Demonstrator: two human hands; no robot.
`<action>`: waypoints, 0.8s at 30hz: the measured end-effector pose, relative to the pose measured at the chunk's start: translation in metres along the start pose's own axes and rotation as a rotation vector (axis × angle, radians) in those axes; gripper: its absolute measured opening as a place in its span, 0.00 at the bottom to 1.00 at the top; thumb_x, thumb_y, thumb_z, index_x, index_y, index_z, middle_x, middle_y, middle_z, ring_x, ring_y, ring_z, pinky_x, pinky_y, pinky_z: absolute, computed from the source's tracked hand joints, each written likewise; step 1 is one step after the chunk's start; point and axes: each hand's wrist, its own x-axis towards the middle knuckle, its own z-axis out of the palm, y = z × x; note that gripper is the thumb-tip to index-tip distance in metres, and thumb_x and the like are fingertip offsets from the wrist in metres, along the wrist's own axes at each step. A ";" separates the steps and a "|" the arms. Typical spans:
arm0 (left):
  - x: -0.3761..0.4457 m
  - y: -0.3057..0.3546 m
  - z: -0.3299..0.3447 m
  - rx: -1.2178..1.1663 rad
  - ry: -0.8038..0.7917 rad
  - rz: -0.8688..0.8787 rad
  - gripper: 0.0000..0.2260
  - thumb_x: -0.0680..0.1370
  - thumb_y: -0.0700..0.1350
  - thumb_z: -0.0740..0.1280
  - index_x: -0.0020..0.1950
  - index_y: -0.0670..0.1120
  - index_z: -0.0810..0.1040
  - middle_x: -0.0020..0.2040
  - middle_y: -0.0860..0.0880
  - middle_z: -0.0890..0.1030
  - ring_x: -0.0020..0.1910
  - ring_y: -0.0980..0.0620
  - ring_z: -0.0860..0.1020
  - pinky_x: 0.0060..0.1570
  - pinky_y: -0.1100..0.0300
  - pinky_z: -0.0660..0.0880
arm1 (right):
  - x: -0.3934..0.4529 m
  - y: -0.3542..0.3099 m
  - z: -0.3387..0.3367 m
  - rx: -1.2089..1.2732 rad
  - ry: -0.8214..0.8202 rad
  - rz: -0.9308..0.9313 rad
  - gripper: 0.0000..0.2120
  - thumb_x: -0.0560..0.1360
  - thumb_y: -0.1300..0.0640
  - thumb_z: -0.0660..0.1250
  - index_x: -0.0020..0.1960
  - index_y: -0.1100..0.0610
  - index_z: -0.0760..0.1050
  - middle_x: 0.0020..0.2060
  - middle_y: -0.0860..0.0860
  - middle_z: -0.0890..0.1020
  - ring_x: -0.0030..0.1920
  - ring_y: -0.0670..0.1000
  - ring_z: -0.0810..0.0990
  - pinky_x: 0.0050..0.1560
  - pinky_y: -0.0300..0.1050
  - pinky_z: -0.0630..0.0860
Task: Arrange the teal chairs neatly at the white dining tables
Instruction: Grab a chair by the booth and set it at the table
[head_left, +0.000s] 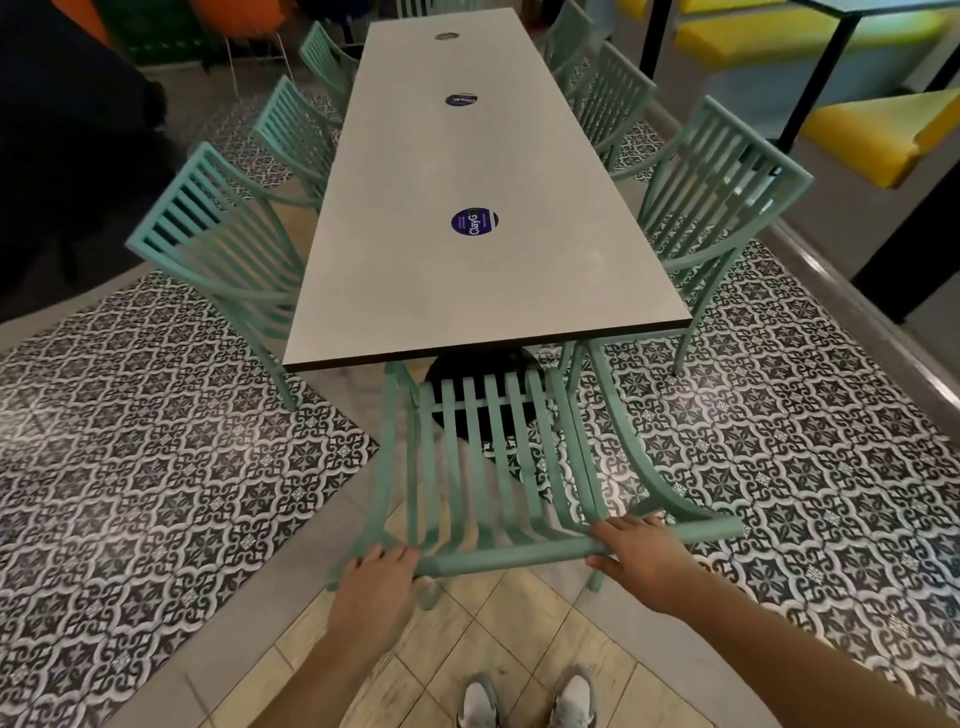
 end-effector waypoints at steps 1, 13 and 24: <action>-0.001 0.000 0.000 0.007 -0.009 0.002 0.18 0.82 0.58 0.52 0.69 0.54 0.68 0.65 0.57 0.73 0.63 0.52 0.69 0.59 0.55 0.66 | -0.002 -0.001 0.000 -0.002 -0.004 0.001 0.18 0.79 0.39 0.53 0.64 0.46 0.68 0.58 0.44 0.77 0.61 0.48 0.72 0.63 0.46 0.63; -0.022 0.002 0.007 0.042 -0.037 -0.001 0.19 0.82 0.60 0.52 0.69 0.54 0.67 0.64 0.57 0.73 0.64 0.51 0.68 0.60 0.54 0.64 | -0.019 -0.002 0.017 -0.006 0.043 -0.020 0.32 0.72 0.29 0.41 0.65 0.43 0.68 0.60 0.41 0.76 0.63 0.46 0.72 0.64 0.44 0.63; -0.041 -0.045 0.016 -1.471 -0.011 -0.838 0.17 0.80 0.50 0.64 0.64 0.42 0.71 0.55 0.38 0.79 0.45 0.38 0.81 0.44 0.45 0.80 | -0.046 0.031 0.006 1.458 0.599 1.081 0.33 0.75 0.55 0.69 0.75 0.58 0.59 0.64 0.57 0.71 0.56 0.57 0.73 0.59 0.58 0.73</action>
